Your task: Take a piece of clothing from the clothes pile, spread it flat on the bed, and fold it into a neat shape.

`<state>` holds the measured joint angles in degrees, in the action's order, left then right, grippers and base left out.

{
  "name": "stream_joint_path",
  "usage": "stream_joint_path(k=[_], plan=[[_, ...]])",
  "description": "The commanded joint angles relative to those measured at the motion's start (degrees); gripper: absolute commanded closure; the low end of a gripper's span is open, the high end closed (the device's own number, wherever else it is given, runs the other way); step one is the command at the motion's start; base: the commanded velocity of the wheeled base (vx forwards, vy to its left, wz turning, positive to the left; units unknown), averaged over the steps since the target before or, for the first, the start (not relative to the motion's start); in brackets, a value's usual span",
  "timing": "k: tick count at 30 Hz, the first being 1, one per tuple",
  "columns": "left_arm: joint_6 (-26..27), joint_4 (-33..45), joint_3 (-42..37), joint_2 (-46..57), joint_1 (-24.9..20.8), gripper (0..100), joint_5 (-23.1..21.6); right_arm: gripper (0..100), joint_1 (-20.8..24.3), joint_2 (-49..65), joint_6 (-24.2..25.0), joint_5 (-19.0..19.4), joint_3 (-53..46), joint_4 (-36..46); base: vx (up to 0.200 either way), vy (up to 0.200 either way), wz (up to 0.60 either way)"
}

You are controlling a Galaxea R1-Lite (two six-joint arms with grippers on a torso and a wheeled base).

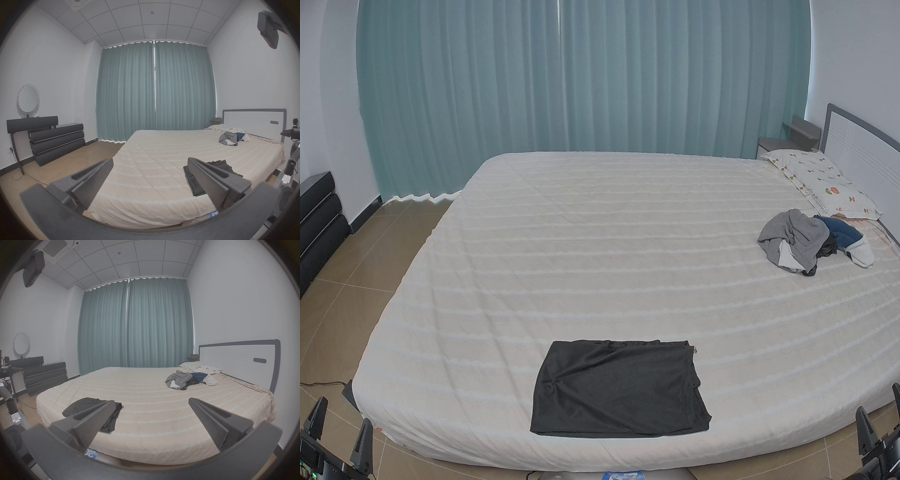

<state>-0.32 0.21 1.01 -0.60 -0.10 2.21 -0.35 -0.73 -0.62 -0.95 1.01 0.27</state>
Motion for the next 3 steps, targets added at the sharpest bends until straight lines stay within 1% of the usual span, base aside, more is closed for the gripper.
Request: stream_joint_path(k=[1,3], plan=[[-0.03,-0.03,-1.01,0.60,0.01,0,-0.01,0,0.00,0.73,0.01,0.07,-0.92,0.00,0.000,0.000,0.00],[-0.21,-0.03,-0.92,0.60,0.01,0,0.08,0,0.00,0.73,0.27,-0.02,-0.92,0.00,0.000,0.000,0.00]])
